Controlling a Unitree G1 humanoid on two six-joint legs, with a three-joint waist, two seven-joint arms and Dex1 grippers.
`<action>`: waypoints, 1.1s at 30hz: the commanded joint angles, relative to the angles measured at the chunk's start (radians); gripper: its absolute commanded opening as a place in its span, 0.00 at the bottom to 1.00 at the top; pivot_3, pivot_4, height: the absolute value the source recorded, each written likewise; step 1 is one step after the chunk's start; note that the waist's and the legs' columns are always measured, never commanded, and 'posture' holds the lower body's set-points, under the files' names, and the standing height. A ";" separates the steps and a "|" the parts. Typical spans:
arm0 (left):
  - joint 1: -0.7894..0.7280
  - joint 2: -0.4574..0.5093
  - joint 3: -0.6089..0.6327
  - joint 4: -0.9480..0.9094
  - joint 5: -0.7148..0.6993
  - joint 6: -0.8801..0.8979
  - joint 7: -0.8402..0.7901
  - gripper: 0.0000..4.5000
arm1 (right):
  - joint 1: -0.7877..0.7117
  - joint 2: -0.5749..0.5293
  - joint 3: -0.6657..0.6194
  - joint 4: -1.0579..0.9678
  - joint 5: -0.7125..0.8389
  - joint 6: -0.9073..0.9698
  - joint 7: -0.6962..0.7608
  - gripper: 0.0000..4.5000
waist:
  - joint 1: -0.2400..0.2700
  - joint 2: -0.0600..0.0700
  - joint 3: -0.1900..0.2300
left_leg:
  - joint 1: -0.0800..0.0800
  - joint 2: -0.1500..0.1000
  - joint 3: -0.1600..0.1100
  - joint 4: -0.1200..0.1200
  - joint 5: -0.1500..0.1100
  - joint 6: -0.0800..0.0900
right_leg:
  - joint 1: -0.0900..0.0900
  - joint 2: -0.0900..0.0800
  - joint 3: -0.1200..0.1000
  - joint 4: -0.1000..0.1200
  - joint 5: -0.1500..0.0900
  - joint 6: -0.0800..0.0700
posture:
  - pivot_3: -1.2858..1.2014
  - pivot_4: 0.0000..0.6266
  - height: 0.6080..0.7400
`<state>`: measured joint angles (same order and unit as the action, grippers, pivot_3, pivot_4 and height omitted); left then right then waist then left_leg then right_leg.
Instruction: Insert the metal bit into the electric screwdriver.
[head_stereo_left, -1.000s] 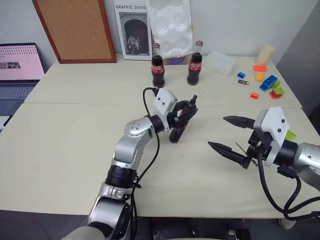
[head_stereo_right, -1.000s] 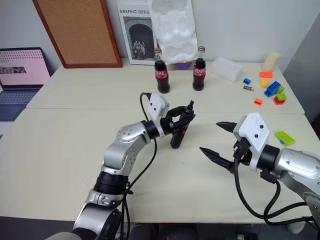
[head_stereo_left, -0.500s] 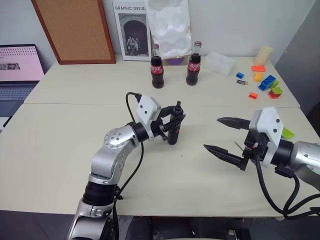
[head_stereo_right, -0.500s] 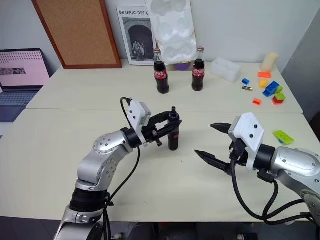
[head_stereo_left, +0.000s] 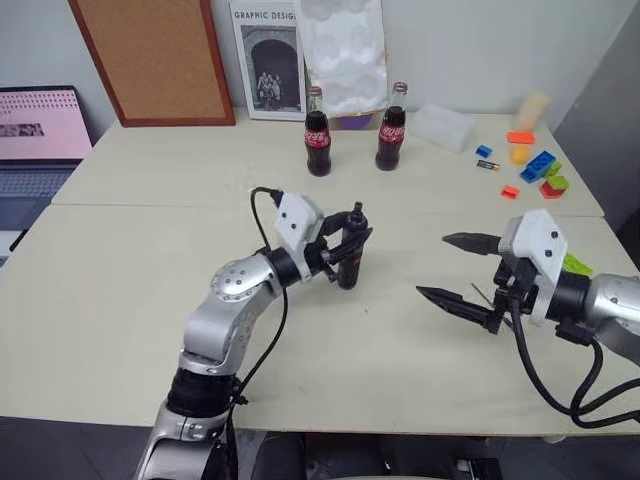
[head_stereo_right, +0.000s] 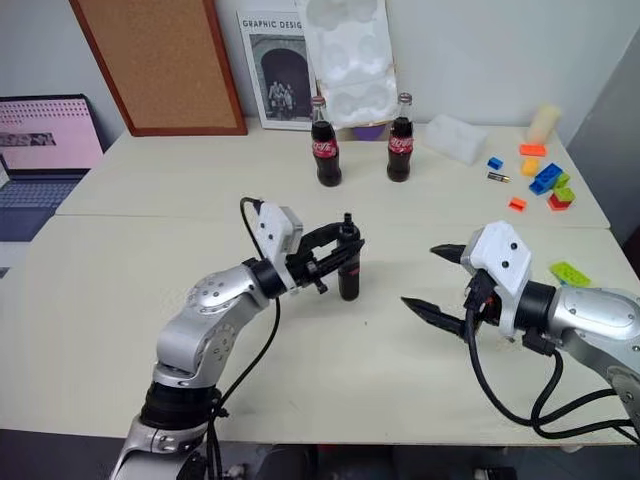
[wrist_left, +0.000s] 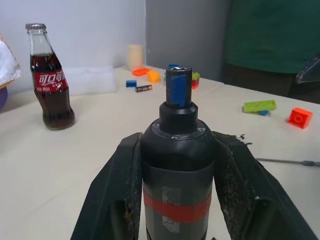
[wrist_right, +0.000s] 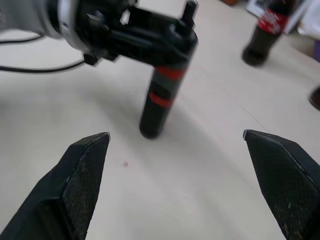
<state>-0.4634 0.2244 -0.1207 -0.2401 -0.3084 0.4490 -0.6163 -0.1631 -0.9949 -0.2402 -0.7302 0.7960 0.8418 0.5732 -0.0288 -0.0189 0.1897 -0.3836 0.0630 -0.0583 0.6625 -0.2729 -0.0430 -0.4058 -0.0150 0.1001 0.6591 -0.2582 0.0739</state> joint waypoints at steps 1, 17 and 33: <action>-0.080 -0.045 -0.018 -0.040 0.006 -0.074 0.021 0.36 | 0.030 -0.064 -0.053 0.079 -0.083 0.004 0.025 1.00 | 0.003 0.000 0.000 | -0.001 0.000 0.000 0.000 0.000 0.000 | 0.000 0.000 0.000 -0.001 0.000 0.000 | 0.52 0.24 1.00; -0.002 -0.126 -0.107 0.049 0.083 -0.245 0.052 0.36 | 0.035 -0.155 0.123 0.369 -0.277 0.135 0.091 1.00 | -0.001 0.000 0.000 | -0.001 0.000 0.001 0.000 0.000 0.000 | -0.001 0.000 0.001 -0.002 0.002 -0.002 | 0.52 0.24 1.00; 0.016 -0.129 -0.128 0.047 0.107 -0.278 0.062 0.36 | -0.278 -0.128 0.452 0.630 -0.372 0.274 0.272 0.70 | -0.001 0.001 0.000 | 0.000 0.000 0.001 -0.001 0.000 0.000 | -0.001 0.000 0.001 -0.002 0.002 -0.003 | 0.52 0.24 1.00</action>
<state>-0.4370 0.1086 -0.2488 -0.1467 -0.1979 0.2058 -0.5577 -0.4165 -1.1138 0.1787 -0.1080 0.4480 1.1110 0.8072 -0.0295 -0.0182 0.1895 -0.3840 0.0628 -0.0570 0.6615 -0.2731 -0.0429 -0.4064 -0.0154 0.1011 0.6567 -0.2562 0.0715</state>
